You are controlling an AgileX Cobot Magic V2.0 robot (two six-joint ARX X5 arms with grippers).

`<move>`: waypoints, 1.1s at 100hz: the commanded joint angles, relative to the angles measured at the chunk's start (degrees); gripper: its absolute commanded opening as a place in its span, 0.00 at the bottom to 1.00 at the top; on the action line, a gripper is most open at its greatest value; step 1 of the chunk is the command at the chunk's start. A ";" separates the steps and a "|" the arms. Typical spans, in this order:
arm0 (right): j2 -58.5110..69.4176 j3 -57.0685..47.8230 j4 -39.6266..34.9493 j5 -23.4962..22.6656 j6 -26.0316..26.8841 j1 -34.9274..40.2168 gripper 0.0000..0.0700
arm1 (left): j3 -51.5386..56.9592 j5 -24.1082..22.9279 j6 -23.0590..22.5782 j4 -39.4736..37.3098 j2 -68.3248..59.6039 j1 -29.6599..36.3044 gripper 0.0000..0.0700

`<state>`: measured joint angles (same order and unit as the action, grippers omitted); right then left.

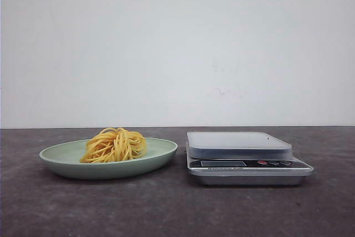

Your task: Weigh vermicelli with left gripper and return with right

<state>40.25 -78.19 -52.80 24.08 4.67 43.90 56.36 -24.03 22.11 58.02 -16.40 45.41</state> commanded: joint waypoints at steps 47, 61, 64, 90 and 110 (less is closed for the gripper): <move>-21.42 0.94 -21.00 0.15 8.33 -0.44 0.51 | 0.68 -4.72 -1.95 -1.05 0.00 0.46 0.50; -21.42 1.16 -22.05 -0.04 8.41 -0.57 0.01 | 0.68 -4.72 -2.08 -1.51 0.00 0.46 0.01; -21.42 1.33 -22.01 -0.04 8.41 -0.57 0.01 | 0.68 -4.68 -2.08 -2.03 0.00 0.46 0.01; -21.44 5.79 -16.17 -2.23 8.00 -0.55 0.01 | 0.42 -3.82 -3.58 -8.81 0.00 0.46 0.01; -21.68 16.79 -0.26 -10.10 3.58 -0.55 0.01 | -2.12 -3.78 -5.88 -10.36 0.00 0.46 0.01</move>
<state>18.70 -63.70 -58.57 15.99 10.61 43.05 54.43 -28.14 18.09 48.29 -16.40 45.41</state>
